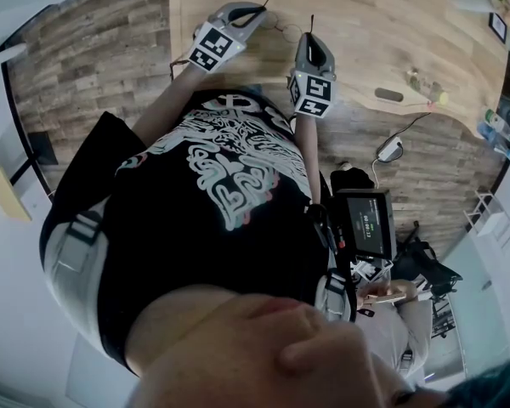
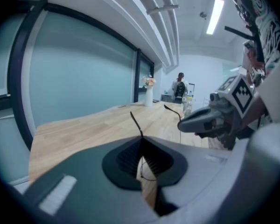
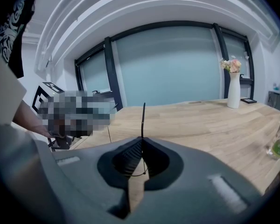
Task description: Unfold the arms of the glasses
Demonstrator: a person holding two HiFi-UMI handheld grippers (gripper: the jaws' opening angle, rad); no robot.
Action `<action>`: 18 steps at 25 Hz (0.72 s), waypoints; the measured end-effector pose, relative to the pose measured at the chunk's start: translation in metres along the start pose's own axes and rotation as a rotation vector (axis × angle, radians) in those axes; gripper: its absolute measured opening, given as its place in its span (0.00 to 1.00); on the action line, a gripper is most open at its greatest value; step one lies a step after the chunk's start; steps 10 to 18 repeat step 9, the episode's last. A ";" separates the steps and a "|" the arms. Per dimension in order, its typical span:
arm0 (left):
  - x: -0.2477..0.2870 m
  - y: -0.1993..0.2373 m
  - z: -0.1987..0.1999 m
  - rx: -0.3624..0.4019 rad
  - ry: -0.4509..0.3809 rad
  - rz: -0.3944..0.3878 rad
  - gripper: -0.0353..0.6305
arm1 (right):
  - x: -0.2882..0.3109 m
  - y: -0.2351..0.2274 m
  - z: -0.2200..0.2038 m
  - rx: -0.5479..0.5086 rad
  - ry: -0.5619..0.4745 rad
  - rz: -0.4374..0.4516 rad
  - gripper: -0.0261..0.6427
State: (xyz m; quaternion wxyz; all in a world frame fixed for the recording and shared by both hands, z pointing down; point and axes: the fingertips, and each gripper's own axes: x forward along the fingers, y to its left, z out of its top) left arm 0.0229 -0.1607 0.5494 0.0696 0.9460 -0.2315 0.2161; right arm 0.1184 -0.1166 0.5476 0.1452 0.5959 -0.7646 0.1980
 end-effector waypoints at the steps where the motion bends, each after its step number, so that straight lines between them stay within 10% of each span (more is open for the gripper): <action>1: 0.001 0.000 0.000 -0.001 0.002 0.000 0.04 | 0.001 0.000 0.000 0.002 -0.002 0.003 0.04; 18: -0.002 0.002 0.002 0.003 -0.004 -0.005 0.04 | 0.001 0.001 0.002 0.012 -0.012 0.013 0.04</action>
